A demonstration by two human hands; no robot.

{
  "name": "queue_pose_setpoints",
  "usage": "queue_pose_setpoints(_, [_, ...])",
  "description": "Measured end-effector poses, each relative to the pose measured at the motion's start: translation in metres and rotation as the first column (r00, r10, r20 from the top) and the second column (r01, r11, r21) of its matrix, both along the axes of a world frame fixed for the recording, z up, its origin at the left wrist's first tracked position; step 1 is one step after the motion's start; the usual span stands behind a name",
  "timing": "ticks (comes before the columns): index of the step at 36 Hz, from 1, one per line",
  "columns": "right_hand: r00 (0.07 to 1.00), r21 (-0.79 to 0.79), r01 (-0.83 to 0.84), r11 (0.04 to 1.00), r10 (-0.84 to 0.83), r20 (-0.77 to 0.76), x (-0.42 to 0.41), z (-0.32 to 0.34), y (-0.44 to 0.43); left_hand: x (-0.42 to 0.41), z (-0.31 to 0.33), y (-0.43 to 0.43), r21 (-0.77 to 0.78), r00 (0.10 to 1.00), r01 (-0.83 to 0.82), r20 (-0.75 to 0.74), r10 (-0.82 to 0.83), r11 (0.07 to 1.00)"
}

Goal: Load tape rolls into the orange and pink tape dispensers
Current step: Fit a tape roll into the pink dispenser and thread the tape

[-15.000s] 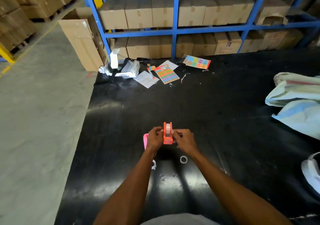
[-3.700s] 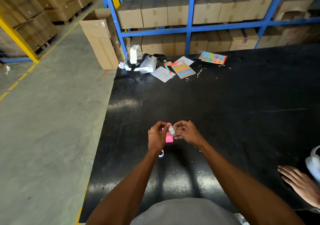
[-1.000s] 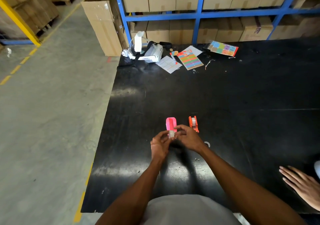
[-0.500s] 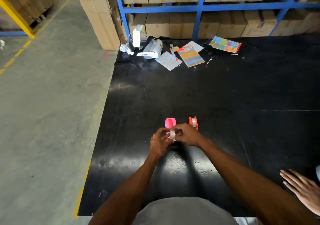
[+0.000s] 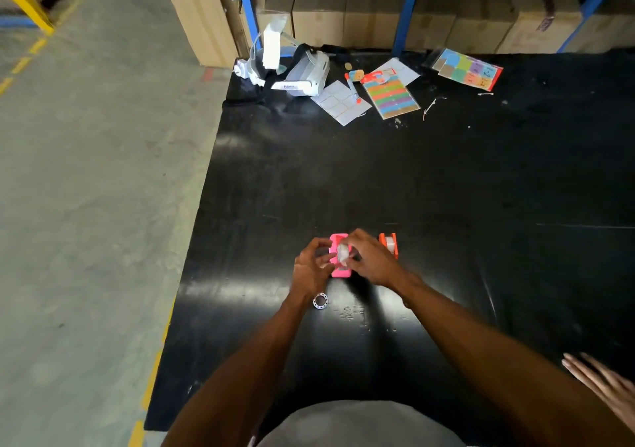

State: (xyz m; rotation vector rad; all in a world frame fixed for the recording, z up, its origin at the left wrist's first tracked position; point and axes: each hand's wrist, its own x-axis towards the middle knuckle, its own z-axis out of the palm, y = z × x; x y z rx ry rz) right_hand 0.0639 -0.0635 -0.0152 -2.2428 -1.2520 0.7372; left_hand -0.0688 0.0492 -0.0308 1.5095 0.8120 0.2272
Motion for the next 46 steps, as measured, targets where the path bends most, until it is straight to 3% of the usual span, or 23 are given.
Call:
queue_pose_setpoints(3, [0.999, -0.058, 0.020, 0.998, -0.017, 0.052, 0.010, -0.006, 0.003, 0.002, -0.003, 0.007, 0.242, 0.998, 0.041, -0.052, -0.030, 0.969])
queue_pose_setpoints(7, [0.997, -0.106, -0.006, 0.994, 0.013, 0.070, 0.019, -0.008, 0.011, 0.006, -0.005, 0.020, 0.384, 0.965, 0.243, -0.187, -0.182, 0.891])
queue_pose_setpoints(10, [0.997, -0.126, -0.034, 0.991, 0.043, 0.067, 0.021, -0.010, 0.016, 0.013, -0.007, 0.026, 0.311, 0.937, 0.330, -0.226, -0.268, 0.891])
queue_pose_setpoints(16, [0.991, -0.154, -0.056, 0.986, 0.074, 0.115, 0.022, -0.018, 0.022, 0.019, -0.015, 0.029, 0.214, 0.930, 0.325, -0.250, -0.270, 0.921])
queue_pose_setpoints(46, [0.948, -0.240, -0.050, 0.970, 0.121, 0.293, 0.010, -0.026, 0.036, 0.025, -0.025, 0.033, 0.114, 0.940, 0.235, -0.279, -0.196, 0.965])
